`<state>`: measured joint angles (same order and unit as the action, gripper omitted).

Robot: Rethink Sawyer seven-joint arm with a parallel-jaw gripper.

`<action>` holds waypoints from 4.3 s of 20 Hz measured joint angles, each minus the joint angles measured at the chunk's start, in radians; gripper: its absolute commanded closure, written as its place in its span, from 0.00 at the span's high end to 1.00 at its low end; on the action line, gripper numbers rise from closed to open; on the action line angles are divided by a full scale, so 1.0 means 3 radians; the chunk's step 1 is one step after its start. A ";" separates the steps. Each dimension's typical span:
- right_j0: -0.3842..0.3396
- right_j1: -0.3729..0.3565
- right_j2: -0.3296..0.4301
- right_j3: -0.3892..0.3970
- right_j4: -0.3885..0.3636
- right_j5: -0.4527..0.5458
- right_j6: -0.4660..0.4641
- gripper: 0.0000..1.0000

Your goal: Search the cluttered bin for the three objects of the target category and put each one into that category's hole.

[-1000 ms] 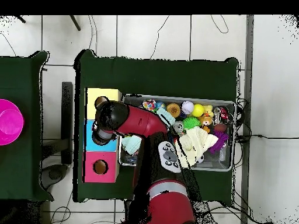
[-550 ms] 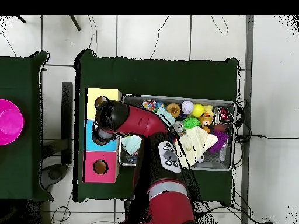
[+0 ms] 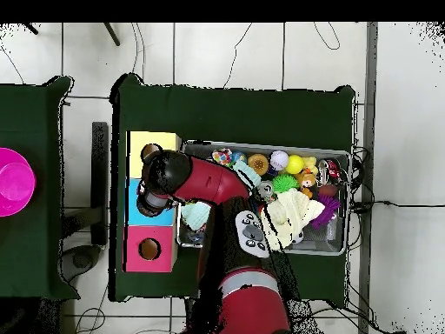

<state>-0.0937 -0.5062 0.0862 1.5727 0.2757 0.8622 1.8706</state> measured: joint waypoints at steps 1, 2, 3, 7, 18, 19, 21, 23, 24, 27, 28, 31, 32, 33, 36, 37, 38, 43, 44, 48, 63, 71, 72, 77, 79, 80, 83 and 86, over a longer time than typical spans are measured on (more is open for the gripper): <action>0.0001 -0.0005 0.0000 0.0003 0.0000 -0.0001 0.0000 0.00; 0.0002 -0.0008 0.0000 0.0005 0.0001 -0.0001 0.0000 0.00; 0.0004 -0.0013 0.0000 0.0008 0.0000 -0.0001 -0.0001 0.00; 0.0015 -0.0025 -0.0001 0.0014 0.0000 -0.0001 -0.0001 0.00; 0.0022 -0.0030 -0.0004 0.0014 0.0001 -0.0001 -0.0001 0.00; 0.0024 -0.0030 -0.0006 0.0014 0.0001 -0.0001 -0.0001 0.00; 0.0031 -0.0031 -0.0012 0.0012 0.0001 0.0000 -0.0001 1.00; 0.0033 -0.0031 -0.0017 0.0011 -0.0002 0.0004 -0.0001 1.00; 0.0034 -0.0032 -0.0026 0.0012 -0.0009 0.0013 -0.0001 1.00; 0.0038 -0.0038 -0.0034 0.0007 -0.0013 0.0048 -0.0001 1.00; 0.0039 -0.0041 -0.0037 0.0006 -0.0013 0.0058 -0.0001 1.00; 0.0043 -0.0055 -0.0050 0.0003 -0.0013 0.0108 -0.0001 1.00; 0.0044 -0.0058 -0.0052 0.0003 -0.0013 0.0115 -0.0001 1.00; 0.0045 -0.0066 -0.0056 0.0004 -0.0014 0.0128 -0.0001 1.00; 0.0045 -0.0079 -0.0062 0.0004 -0.0014 0.0137 -0.0001 1.00; 0.0045 -0.0084 -0.0063 0.0004 -0.0013 0.0137 -0.0001 1.00; 0.0045 -0.0088 -0.0065 0.0004 -0.0013 0.0137 -0.0001 1.00; 0.0049 -0.0101 -0.0096 0.0004 -0.0039 0.0136 -0.0001 0.00; 0.0049 -0.0103 -0.0103 0.0004 -0.0046 0.0136 -0.0001 0.00; 0.0048 -0.0125 -0.0162 0.0007 -0.0107 0.0137 -0.0001 0.00; 0.0049 -0.0214 -0.0405 -0.0046 -0.0404 0.0207 -0.0001 0.00; 0.0048 -0.0197 -0.0495 -0.0237 -0.0592 0.0247 -0.0001 0.00; 0.0048 -0.0189 -0.0500 -0.0259 -0.0596 0.0247 -0.0001 0.00; 0.0044 -0.0088 -0.0532 -0.0376 -0.0597 0.0246 -0.0001 0.00; 0.0040 -0.0040 -0.0543 -0.0419 -0.0605 0.0240 -0.0001 0.00; 0.0037 -0.0013 -0.0550 -0.0441 -0.0622 0.0230 -0.0001 0.00; 0.0030 0.0067 -0.0577 -0.0493 -0.0709 0.0187 -0.0001 0.00; 0.0014 0.0148 -0.0604 -0.0528 -0.0822 0.0113 -0.0001 0.00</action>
<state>-0.0895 -0.4618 -0.0951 1.4144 0.0292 0.8959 1.8704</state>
